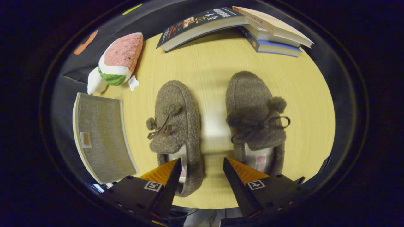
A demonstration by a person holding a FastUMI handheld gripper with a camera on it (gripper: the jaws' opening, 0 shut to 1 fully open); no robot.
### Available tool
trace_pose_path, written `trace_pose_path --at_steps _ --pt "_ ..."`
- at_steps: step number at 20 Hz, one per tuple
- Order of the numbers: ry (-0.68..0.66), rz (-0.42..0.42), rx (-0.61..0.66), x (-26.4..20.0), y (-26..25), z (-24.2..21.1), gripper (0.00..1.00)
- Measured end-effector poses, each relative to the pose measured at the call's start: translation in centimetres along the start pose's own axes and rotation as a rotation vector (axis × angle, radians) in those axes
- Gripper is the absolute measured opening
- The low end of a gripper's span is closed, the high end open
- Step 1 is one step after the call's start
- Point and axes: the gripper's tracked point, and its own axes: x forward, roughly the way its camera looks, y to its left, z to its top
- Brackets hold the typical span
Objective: Open the storage box then place both shoes into the box .Put the left shoe in first, then the right shoe, with the right side of both shoes facing outward in a uniform manner.
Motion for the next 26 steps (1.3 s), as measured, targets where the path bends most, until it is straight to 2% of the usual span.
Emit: trace_pose_path --at_steps 5,8,9,12,16,21,26 --pt "0.022 -0.003 -0.08 0.5 0.8 -0.1 0.44" --pt "0.003 0.002 -0.135 0.8 1.1 0.0 0.42" --pt "0.034 -0.016 -0.147 1.0 0.9 -0.1 0.42" --pt "0.047 -0.002 -0.142 0.7 1.0 -0.4 0.02" --pt "0.009 -0.006 -0.162 -1.4 1.2 -0.2 0.01" --pt "-0.04 0.012 -0.088 -5.3 2.7 -0.2 0.01" --pt "-0.088 0.062 -0.036 -10.5 6.3 -0.9 0.0"
